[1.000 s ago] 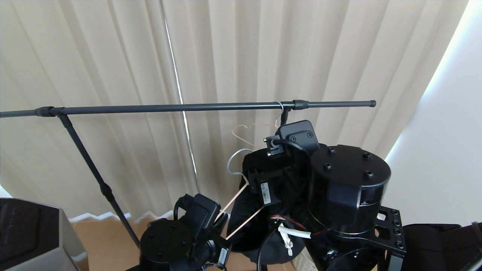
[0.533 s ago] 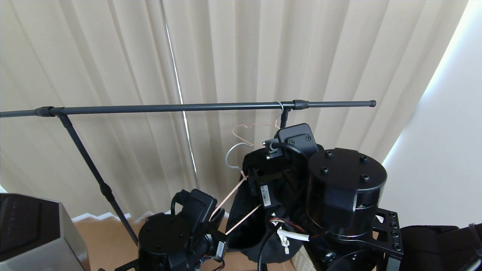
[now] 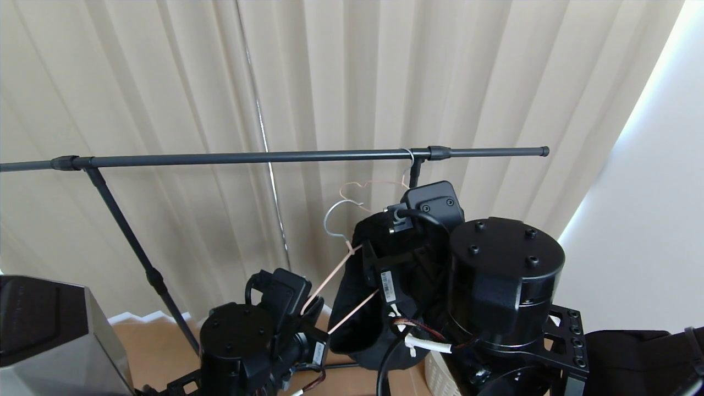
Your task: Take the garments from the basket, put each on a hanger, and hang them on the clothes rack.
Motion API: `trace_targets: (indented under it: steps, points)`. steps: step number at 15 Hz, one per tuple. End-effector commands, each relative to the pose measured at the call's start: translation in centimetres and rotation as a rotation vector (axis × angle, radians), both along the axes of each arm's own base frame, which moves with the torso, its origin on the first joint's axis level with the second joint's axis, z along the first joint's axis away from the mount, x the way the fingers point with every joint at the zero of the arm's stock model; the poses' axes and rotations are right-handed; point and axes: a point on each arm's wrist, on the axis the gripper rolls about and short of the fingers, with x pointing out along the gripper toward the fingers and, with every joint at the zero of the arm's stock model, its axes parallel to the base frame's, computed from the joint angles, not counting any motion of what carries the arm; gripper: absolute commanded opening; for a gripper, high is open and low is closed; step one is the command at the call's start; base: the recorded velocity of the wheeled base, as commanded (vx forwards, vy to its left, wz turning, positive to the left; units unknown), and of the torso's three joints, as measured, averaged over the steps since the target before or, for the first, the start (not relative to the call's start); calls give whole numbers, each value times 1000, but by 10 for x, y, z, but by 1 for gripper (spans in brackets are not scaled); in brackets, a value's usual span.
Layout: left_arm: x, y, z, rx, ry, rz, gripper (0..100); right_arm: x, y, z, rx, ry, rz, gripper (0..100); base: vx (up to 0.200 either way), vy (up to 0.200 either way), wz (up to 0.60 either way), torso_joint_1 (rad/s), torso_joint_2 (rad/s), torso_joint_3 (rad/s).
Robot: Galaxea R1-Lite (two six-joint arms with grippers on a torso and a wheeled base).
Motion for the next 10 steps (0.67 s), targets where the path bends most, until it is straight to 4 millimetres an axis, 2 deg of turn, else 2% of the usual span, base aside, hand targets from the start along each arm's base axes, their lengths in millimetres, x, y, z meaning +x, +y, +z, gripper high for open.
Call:
trace_targets:
  steps: [1, 10]
  points:
    - [1, 1, 0, -1, -1, 6, 0, 0, 0, 0, 1, 0, 0, 100, 0, 0, 0, 0, 0, 0]
    - [4, 4, 1, -10, -1, 21, 0, -2, -2, 0, 1, 2, 3, 100, 0, 0, 0, 0, 0, 0]
